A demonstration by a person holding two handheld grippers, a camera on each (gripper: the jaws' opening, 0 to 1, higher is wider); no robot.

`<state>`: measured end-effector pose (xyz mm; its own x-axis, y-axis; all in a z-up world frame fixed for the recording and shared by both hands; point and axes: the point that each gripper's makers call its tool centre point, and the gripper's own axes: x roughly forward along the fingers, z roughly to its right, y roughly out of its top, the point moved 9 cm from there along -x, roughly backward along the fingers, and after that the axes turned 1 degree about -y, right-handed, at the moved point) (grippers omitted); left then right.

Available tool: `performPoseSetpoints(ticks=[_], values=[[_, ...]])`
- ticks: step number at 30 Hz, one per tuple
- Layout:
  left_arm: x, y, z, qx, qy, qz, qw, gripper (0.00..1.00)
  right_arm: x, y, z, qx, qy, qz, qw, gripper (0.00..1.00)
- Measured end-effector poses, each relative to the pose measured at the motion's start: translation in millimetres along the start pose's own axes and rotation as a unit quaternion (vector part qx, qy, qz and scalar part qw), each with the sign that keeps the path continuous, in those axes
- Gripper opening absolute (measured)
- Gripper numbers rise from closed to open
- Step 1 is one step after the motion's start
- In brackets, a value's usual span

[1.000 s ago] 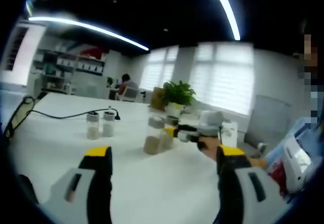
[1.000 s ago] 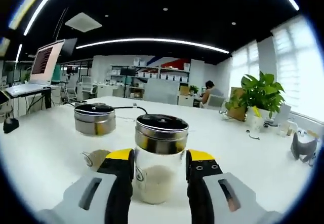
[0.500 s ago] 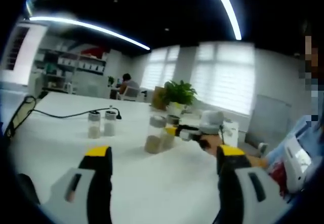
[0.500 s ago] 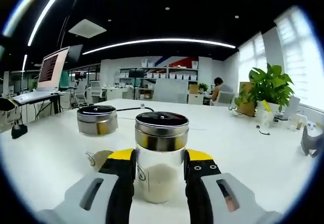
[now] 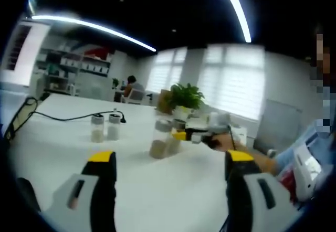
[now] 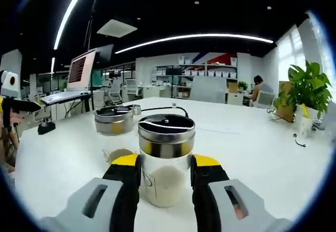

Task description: Rotate the seasoning bottle until the label or dispensing opening points toward the visible target arrow and the bottle remains upright within the marked orientation range

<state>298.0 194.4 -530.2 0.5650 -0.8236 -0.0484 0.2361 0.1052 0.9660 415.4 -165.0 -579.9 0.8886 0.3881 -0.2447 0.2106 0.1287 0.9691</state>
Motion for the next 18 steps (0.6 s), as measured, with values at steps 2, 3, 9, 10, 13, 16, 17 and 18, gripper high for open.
performPoseSetpoints(ticks=[2,3,9,10,13,16,17,18], values=[[0.8,-0.7,0.5,0.0,0.0,-0.001,1.0,0.9,-0.6,0.5,1.6,0.002,0.023,-0.005,0.9997,0.37],[1.2,-1.0,0.3,0.0,0.0,-0.002,1.0,0.9,0.1,1.2,4.4,-0.003,0.036,-0.01,0.9993,0.37],[3.6,-1.6,2.7,0.006,-0.004,-0.004,1.0,0.9,5.6,6.3,17.2,-0.03,0.112,-0.033,0.9927,0.37],[4.1,-1.5,3.9,0.01,-0.005,-0.006,0.9999,0.89,5.7,6.6,18.0,-0.03,0.119,-0.034,0.9918,0.37],[4.7,-1.6,5.4,0.012,-0.01,-0.007,0.9998,0.9,5.4,6.4,19.3,-0.033,0.132,-0.035,0.99,0.37],[5.3,-1.7,6.4,0.012,-0.011,-0.006,0.9998,0.89,4.2,5.8,17.1,-0.04,0.139,-0.035,0.9888,0.37],[5.4,-1.9,6.9,0.013,-0.011,-0.005,0.9998,0.89,4.7,5.7,18.3,-0.039,0.142,-0.036,0.9884,0.37],[5.4,-2.0,7.1,0.012,-0.011,-0.005,0.9998,0.89,4.1,5.5,17.3,-0.039,0.145,-0.036,0.988,0.37]])
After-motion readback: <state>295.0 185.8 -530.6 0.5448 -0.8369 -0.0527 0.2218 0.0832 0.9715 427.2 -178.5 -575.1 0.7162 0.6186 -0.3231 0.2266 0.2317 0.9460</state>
